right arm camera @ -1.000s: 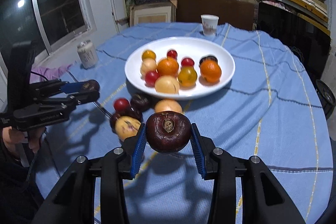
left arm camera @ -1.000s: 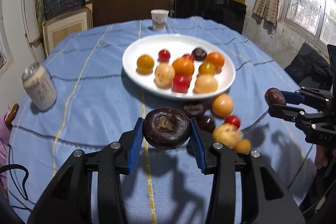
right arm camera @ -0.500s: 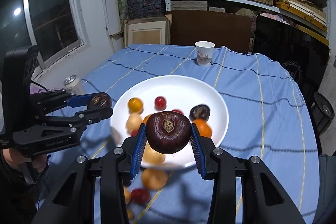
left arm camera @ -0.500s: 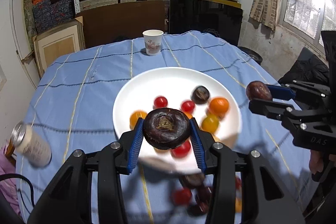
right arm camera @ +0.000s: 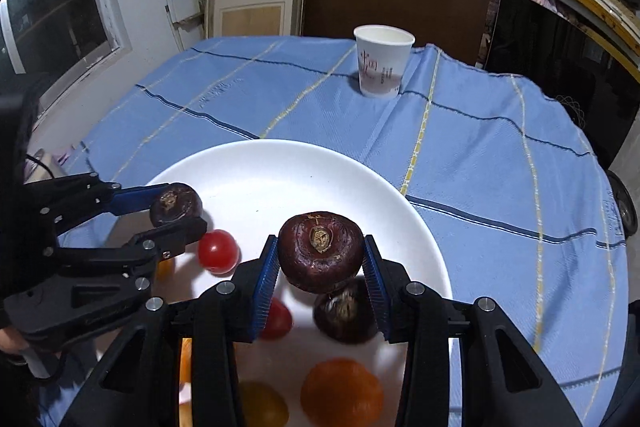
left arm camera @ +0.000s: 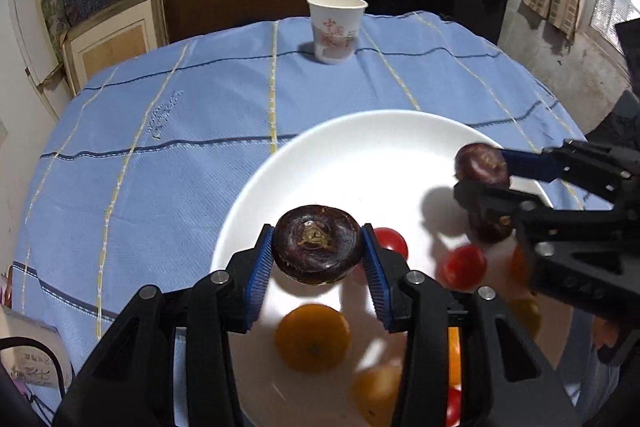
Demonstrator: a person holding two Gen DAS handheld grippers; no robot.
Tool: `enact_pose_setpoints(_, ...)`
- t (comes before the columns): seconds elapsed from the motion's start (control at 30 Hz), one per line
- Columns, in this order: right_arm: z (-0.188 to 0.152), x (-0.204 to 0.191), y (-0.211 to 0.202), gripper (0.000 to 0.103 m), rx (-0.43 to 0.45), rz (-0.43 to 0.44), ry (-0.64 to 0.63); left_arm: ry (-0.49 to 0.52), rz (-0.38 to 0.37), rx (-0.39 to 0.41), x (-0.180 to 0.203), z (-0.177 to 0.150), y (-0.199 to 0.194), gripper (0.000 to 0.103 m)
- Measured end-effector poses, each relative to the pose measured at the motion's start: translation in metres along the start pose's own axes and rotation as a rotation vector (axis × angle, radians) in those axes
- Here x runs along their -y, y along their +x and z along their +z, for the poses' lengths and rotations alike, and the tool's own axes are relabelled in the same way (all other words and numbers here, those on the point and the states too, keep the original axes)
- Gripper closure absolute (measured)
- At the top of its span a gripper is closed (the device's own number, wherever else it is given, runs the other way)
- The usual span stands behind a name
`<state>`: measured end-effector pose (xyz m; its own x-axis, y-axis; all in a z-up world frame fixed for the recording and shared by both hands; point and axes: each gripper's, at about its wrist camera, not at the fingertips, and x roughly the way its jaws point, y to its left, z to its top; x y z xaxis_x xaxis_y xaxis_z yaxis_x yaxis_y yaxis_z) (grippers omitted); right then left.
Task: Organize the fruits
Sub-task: 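Lower both dark brown fruits onto the plate and open both grippers, then withdraw both open grippers from the plate toward the remaining fruits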
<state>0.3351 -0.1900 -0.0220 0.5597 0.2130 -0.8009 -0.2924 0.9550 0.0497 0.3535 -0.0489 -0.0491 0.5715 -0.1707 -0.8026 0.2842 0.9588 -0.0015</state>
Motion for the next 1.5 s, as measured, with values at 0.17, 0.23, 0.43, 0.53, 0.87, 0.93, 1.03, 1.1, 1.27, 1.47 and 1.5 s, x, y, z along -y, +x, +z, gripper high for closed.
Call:
enact_pose_setpoints(0.17, 0.004, 0.001, 0.015, 0.061, -0.022, -0.014, -0.004, -0.015, 0.008, -0.009, -0.005, 0.005, 0.008, 0.061)
enact_pose_setpoints(0.23, 0.005, 0.002, 0.017, 0.061, -0.027, -0.018, -0.006, -0.024, 0.016, -0.012, -0.007, 0.005, 0.01, 0.061)
enact_pose_setpoints(0.43, 0.005, 0.001, 0.021, 0.059, -0.044, -0.004, -0.003, -0.031, 0.028, -0.01, -0.007, 0.004, 0.012, 0.06)
enact_pose_setpoints(0.53, 0.006, -0.003, 0.009, 0.053, -0.014, -0.002, -0.005, -0.05, 0.01, -0.008, -0.009, 0.004, 0.006, 0.05)
enact_pose_setpoints(0.87, -0.018, -0.002, -0.06, 0.053, 0.069, 0.023, 0.029, -0.055, 0.02, 0.105, -0.002, -0.015, -0.065, 0.035)
enact_pose_setpoints(0.93, -0.033, -0.004, -0.078, 0.053, 0.082, 0.039, 0.039, -0.046, 0.025, 0.123, 0.001, -0.027, -0.082, 0.033)
enact_pose_setpoints(1.03, -0.067, -0.012, -0.107, 0.052, 0.105, 0.063, 0.042, -0.017, 0.02, 0.146, 0.009, -0.057, -0.11, 0.032)
enact_pose_setpoints(1.1, -0.094, -0.02, -0.124, 0.048, 0.123, 0.071, 0.037, -0.001, 0.021, 0.165, 0.013, -0.081, -0.127, 0.029)
enact_pose_setpoints(1.27, -0.172, -0.05, -0.144, 0.044, 0.118, 0.078, 0.03, 0.046, 0.001, 0.175, 0.024, -0.152, -0.15, 0.023)
enact_pose_setpoints(1.47, -0.22, -0.09, -0.132, 0.044, 0.058, 0.073, -0.032, -0.009, -0.012, 0.123, 0.019, -0.197, -0.137, 0.023)
enact_pose_setpoints(1.5, -0.223, -0.093, -0.13, 0.044, 0.047, 0.08, -0.028, -0.018, -0.014, 0.118, 0.018, -0.199, -0.135, 0.023)
